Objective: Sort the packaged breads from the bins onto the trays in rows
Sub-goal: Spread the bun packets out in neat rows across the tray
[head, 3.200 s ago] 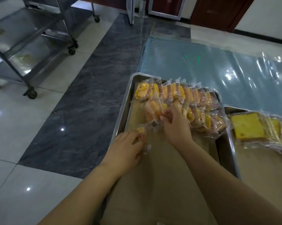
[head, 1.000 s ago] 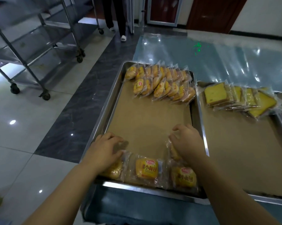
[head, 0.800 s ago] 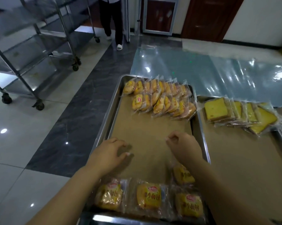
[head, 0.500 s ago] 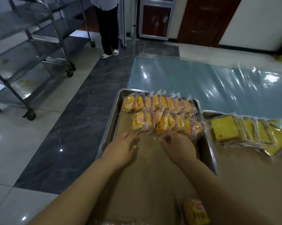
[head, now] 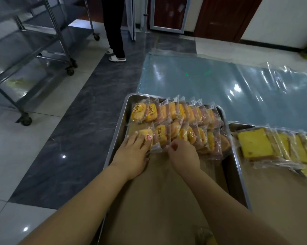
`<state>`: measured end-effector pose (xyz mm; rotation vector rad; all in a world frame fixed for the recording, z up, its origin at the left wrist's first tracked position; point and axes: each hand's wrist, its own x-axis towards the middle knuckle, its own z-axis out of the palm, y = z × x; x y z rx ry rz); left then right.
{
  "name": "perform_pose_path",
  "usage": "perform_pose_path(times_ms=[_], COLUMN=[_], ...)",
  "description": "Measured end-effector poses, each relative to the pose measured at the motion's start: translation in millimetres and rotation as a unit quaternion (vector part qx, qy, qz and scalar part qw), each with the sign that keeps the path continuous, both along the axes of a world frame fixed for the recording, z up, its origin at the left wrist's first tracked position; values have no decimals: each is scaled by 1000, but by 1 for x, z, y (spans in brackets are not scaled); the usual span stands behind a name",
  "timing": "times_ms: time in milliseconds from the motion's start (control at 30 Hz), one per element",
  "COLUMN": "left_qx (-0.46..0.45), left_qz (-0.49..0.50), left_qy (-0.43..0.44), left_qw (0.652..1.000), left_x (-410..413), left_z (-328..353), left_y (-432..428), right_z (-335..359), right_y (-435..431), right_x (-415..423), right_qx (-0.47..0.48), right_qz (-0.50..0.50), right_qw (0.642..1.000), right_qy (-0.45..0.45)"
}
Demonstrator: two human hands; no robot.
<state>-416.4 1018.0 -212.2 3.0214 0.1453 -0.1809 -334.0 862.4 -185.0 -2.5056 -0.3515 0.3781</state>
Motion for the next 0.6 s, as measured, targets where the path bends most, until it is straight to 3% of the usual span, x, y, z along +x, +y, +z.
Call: perform_pose_path(times_ms=[267,600], left_qx=[-21,-25], left_qz=[32,60], left_qy=[-26,-3], left_qw=[999,998], left_x=[-47,-84], left_z=[11,14], left_y=[-16,-31], right_z=[0,13], right_y=[-35,-95], right_x=[-31,-88], right_qx=[97,-57], right_qz=[40,155], right_qw=[994,971], right_qy=[39,174])
